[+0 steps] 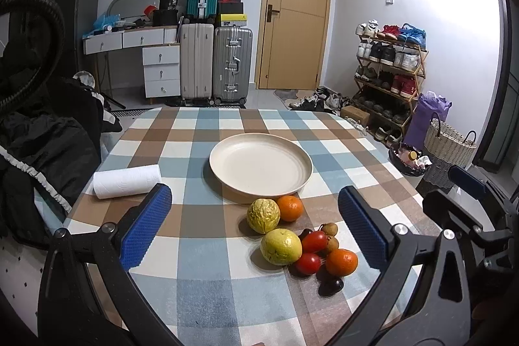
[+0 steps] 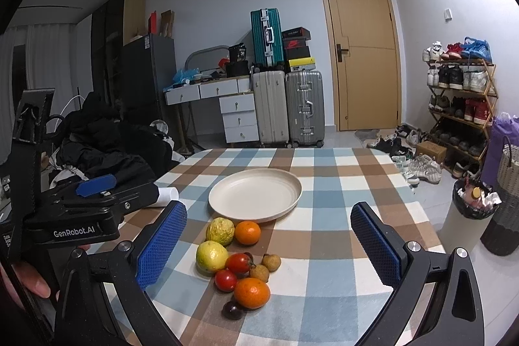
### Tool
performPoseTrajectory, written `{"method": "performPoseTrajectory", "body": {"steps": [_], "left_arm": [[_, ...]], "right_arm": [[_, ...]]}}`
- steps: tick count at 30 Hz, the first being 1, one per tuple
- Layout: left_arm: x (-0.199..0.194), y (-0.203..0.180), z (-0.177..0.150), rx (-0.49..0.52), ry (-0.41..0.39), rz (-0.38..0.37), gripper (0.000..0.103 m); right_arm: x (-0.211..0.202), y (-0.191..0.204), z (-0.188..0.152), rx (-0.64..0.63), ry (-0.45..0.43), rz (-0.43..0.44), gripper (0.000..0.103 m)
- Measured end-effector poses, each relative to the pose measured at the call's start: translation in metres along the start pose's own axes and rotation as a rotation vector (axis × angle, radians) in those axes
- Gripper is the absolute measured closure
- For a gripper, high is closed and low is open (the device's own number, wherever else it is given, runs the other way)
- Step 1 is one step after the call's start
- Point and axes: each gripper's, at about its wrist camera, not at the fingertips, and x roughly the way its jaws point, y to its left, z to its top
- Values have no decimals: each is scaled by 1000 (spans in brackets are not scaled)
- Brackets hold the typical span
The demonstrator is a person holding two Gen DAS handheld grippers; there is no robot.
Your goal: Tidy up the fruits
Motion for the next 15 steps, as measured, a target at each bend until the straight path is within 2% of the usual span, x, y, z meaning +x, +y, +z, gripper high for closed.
{"method": "performPoseTrajectory", "body": {"steps": [7,15], "left_arm": [[25,5,-10,-12,48,3,0],[59,10,-21,-25,102,6,0]], "right_arm": [[15,-7,-15,40,68,50,0],[44,-12,-43,72,199,104,0]]}}
